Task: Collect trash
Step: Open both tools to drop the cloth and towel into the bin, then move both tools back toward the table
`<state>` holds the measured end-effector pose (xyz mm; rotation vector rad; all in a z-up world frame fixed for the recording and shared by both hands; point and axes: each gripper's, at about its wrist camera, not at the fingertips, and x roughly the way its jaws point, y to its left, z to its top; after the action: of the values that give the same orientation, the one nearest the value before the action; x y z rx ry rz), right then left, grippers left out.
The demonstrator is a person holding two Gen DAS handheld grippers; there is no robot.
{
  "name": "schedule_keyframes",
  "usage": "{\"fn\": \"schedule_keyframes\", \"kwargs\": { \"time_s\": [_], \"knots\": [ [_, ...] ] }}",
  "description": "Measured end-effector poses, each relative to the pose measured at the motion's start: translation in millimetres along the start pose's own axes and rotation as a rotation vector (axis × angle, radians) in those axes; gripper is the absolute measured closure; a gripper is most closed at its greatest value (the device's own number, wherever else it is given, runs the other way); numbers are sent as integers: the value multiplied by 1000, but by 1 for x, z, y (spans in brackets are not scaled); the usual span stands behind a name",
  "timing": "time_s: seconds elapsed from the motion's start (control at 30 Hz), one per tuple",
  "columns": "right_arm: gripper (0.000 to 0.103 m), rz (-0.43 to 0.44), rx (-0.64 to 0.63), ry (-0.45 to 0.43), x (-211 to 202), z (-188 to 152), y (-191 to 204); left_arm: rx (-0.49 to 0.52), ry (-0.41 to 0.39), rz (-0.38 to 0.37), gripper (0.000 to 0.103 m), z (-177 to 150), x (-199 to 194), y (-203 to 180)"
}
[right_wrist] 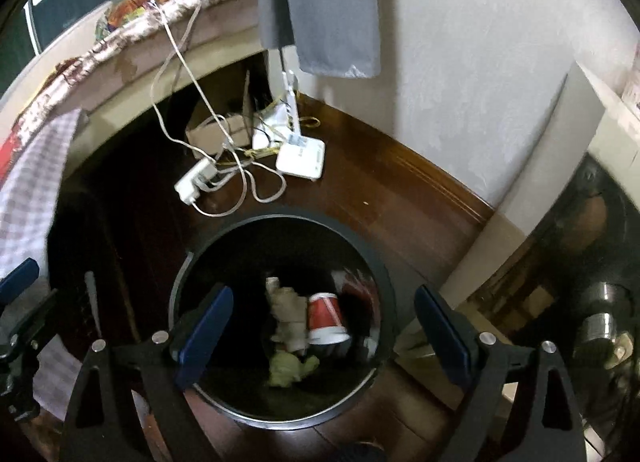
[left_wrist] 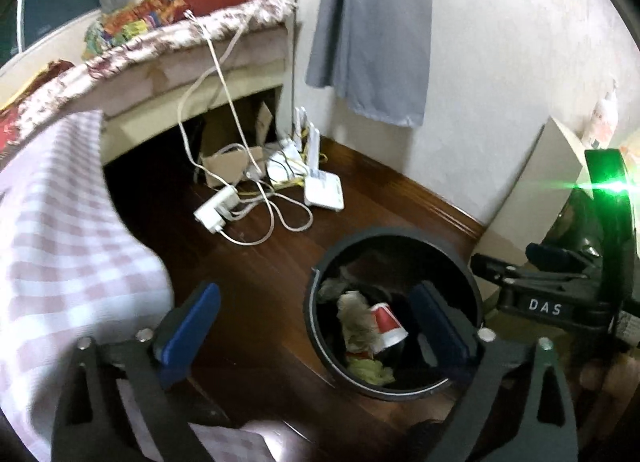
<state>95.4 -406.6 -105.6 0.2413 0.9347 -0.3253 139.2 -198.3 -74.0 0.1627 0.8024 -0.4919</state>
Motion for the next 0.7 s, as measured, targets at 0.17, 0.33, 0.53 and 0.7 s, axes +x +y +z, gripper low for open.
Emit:
{"fn": "schedule_keyframes", "kwargs": {
  "time_s": [0.17, 0.33, 0.53, 0.7],
  "knots": [
    [8, 45, -15, -36, -14, 6, 14, -19, -9, 39, 4, -1, -12, 12],
    [7, 95, -27, -54, -27, 8, 29, -51, -33, 65, 4, 1, -32, 27],
    [7, 135, -73, -104, -51, 18, 58, -99, -95, 102, 4, 5, -64, 48],
    [7, 161, -154, -130, -70, 22, 91, -150, -132, 145, 4, 3, -85, 72]
  ]
}}
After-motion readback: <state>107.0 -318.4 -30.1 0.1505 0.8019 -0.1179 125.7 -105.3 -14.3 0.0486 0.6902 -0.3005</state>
